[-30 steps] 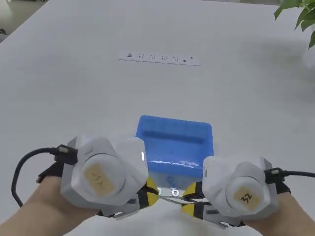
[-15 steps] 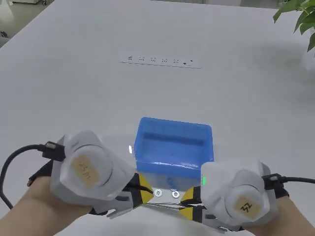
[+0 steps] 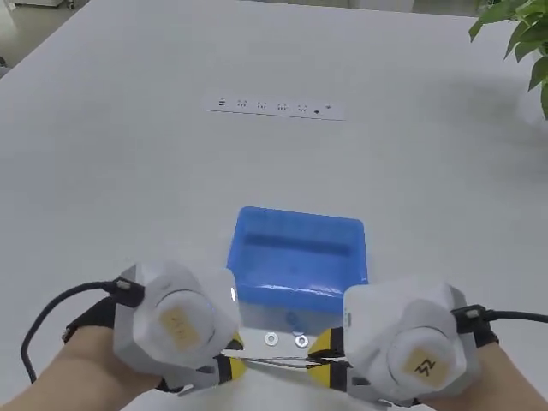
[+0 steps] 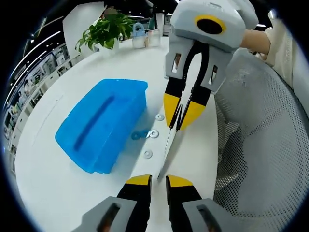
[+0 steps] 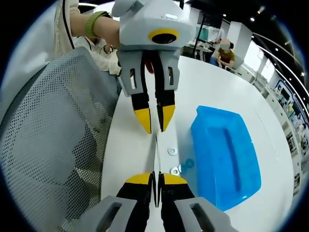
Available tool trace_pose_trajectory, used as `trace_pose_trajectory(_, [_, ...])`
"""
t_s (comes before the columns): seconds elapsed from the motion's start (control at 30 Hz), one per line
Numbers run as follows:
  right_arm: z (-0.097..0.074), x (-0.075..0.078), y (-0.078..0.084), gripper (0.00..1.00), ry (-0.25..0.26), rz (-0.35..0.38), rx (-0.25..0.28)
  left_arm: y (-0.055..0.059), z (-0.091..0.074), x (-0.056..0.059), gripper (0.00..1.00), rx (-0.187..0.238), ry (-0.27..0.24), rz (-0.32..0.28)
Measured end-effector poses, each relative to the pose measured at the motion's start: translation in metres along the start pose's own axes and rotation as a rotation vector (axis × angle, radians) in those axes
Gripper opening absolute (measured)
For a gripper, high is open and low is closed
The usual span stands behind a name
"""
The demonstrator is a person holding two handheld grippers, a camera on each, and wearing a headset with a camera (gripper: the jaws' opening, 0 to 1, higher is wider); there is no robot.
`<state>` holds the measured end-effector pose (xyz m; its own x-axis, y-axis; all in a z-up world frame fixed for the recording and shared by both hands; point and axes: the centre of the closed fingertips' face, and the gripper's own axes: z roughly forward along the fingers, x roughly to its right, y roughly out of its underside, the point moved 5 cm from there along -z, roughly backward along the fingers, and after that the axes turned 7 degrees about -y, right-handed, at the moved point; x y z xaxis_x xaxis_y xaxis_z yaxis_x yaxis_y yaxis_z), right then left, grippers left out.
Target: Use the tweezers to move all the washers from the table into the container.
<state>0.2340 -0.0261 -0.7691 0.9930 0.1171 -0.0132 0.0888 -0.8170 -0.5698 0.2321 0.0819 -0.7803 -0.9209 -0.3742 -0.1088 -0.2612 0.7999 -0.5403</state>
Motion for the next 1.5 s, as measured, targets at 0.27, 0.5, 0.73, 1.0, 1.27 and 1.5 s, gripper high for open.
trace_pose_trajectory(0.27, [0.004,-0.001,0.007,0.04,-0.011,0.02,-0.009,0.0,0.005,0.003,0.0,-0.006,0.038,0.064])
trace_pose_trajectory(0.5, [0.004,0.0,0.012,0.06,-0.011,0.045,-0.004,-0.009,-0.013,0.008,0.0,0.034,0.042,0.072])
trace_pose_trajectory(0.73, [0.0,0.001,0.01,0.07,-0.006,0.073,0.039,-0.025,-0.032,0.012,0.0,0.077,0.041,0.047])
trace_pose_trajectory(1.0, [-0.004,0.0,0.005,0.09,0.0,0.054,0.058,-0.043,-0.045,0.011,0.0,0.111,0.025,0.071])
trace_pose_trajectory(1.27, [-0.002,0.0,-0.01,0.06,0.005,0.007,0.095,-0.06,-0.064,0.014,0.0,0.113,0.009,0.135])
trace_pose_trajectory(1.5, [-0.003,0.011,-0.029,0.06,0.027,-0.002,0.18,-0.069,-0.083,0.006,0.0,0.103,-0.023,0.171])
